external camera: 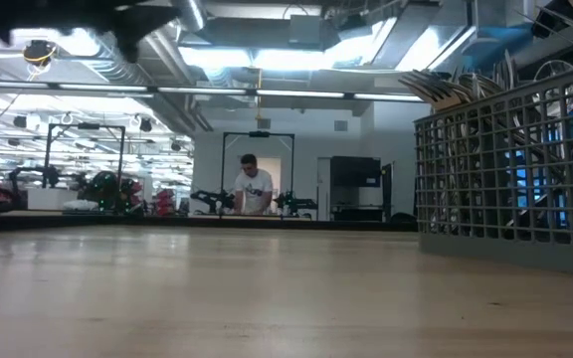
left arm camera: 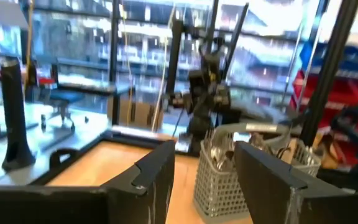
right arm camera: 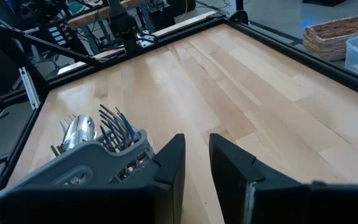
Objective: Sort silverware
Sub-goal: Return to Home Position
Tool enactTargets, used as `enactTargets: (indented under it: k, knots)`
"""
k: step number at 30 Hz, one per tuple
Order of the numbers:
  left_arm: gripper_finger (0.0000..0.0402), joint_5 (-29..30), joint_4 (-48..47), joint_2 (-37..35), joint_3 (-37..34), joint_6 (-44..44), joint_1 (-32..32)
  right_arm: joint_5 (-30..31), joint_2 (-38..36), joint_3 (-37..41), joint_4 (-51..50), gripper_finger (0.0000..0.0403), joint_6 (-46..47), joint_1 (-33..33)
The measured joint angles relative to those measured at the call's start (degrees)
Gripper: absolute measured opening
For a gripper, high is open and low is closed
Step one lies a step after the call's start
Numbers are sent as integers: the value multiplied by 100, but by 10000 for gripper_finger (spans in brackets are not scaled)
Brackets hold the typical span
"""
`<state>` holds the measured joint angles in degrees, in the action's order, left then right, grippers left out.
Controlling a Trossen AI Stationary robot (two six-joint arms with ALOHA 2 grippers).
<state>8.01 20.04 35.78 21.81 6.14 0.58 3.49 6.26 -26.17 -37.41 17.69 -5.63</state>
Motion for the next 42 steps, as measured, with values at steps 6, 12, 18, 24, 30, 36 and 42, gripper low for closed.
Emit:
enactTargets:
  k: [6, 12, 18, 24, 30, 36, 42]
  knots:
    - [160, 11, -669, -2013, -789, -58, 0, 0, 0, 0, -2, 76, 2, -2]
    - [159, 78, -2054, -3406, -906, 26, 0, -2, 0, 0, -2, 76, 2, 0]
    - [159, 118, -2910, -3455, -921, -122, 0, 0, -2, 0, 1, 76, 2, -2]
    - [159, 120, -3265, -3433, -1091, 296, 0, -2, -2, 0, -5, 76, 2, 0]
    - [159, 263, -3199, -3428, -1297, 34, 0, -2, -1, 0, -1, 76, 2, 0]
    - [159, 343, -2935, -3425, -1759, 596, 0, -2, -2, 0, -2, 76, 2, 0]
    - [159, 352, -2911, -3328, -1758, 1261, 2, -1, -2, 0, -2, 76, 2, 0]
